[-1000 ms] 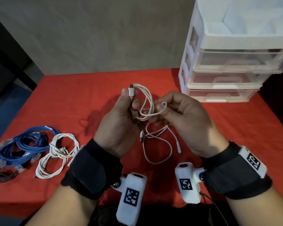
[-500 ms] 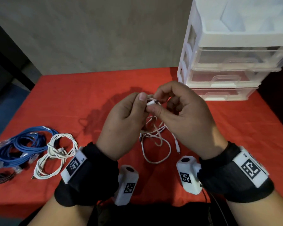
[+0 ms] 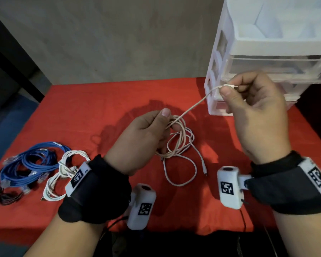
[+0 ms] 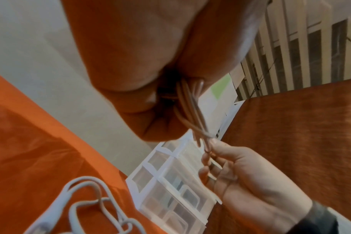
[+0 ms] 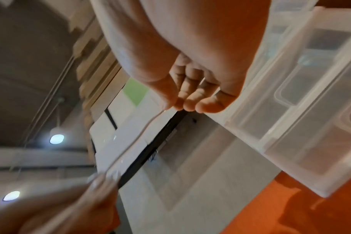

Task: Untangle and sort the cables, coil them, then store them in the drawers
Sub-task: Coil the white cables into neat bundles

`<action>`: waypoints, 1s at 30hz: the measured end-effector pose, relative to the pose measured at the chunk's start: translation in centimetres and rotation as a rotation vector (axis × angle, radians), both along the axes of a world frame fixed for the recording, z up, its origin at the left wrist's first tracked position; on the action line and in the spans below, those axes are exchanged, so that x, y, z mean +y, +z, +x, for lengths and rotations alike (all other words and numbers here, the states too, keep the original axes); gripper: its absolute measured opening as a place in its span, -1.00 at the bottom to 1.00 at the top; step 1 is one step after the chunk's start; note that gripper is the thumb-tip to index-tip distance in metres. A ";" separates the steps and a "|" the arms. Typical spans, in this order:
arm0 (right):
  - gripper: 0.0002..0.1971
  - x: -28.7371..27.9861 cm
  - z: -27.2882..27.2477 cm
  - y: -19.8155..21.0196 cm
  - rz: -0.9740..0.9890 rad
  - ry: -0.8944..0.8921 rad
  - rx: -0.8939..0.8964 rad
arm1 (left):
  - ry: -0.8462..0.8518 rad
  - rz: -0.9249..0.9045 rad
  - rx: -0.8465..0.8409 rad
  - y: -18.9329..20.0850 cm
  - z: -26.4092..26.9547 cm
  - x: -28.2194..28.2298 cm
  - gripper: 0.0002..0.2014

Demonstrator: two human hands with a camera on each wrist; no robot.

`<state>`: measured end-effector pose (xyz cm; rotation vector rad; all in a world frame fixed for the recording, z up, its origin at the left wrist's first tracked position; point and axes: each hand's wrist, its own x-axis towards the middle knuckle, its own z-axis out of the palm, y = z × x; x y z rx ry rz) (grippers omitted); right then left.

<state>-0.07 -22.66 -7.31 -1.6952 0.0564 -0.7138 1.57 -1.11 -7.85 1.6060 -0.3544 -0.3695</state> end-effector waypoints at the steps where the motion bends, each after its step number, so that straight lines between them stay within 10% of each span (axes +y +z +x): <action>1: -0.89 0.2 -0.1 -0.2 0.016 0.033 0.038 | 0.011 -0.008 0.018 0.0 0.0 0.0 -0.58; 9: -0.46 5.4 -1.3 -1.3 0.541 0.490 0.451 | 0.148 -0.099 0.033 -0.9 -0.4 -1.1 -0.65; 18: -0.77 4.8 -1.5 -0.3 0.604 0.671 0.480 | 0.038 -0.449 0.468 0.0 0.1 -0.8 -0.79; 23: -0.64 5.6 -1.9 -0.5 0.401 0.561 0.307 | 0.239 -0.191 0.207 -0.5 0.1 -1.0 -0.79; 30: -0.80 4.9 -1.2 -0.9 0.508 0.356 0.338 | 0.029 -0.107 -0.123 0.1 -1.5 -1.7 -0.89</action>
